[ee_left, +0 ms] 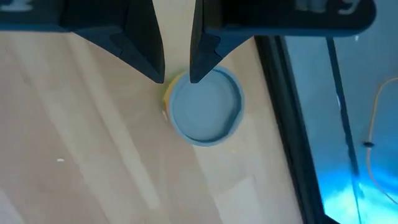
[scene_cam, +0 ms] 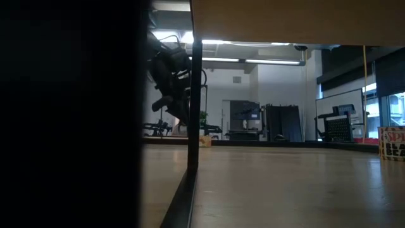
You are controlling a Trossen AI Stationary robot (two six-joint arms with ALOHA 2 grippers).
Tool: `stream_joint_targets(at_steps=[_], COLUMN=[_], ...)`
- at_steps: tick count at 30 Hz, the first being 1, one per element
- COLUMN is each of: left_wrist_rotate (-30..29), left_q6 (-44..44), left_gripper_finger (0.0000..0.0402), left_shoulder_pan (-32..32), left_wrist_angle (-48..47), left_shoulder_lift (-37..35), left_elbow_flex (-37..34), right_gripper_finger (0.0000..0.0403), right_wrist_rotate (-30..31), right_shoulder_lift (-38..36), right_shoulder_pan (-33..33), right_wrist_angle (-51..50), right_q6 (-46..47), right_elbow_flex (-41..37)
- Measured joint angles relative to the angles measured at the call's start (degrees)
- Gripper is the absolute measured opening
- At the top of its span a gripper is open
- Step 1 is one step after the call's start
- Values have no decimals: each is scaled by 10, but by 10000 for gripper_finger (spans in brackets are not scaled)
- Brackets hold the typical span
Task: Pick and place cans onto a shelf
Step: Put the canned mushroom on the shelf
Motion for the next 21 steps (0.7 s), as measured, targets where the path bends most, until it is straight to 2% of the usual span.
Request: stream_joint_targets(at_steps=[21], left_wrist_rotate=[28], left_q6=[57], left_gripper_finger=[69], left_shoulder_pan=[3], left_wrist_angle=[59], left_shoulder_lift=[48], left_elbow_flex=[0], right_gripper_finger=[4], right_wrist_rotate=[9], right_shoulder_lift=[0], right_shoulder_pan=[0], right_wrist_angle=[5], right_q6=[30], right_elbow_flex=[0])
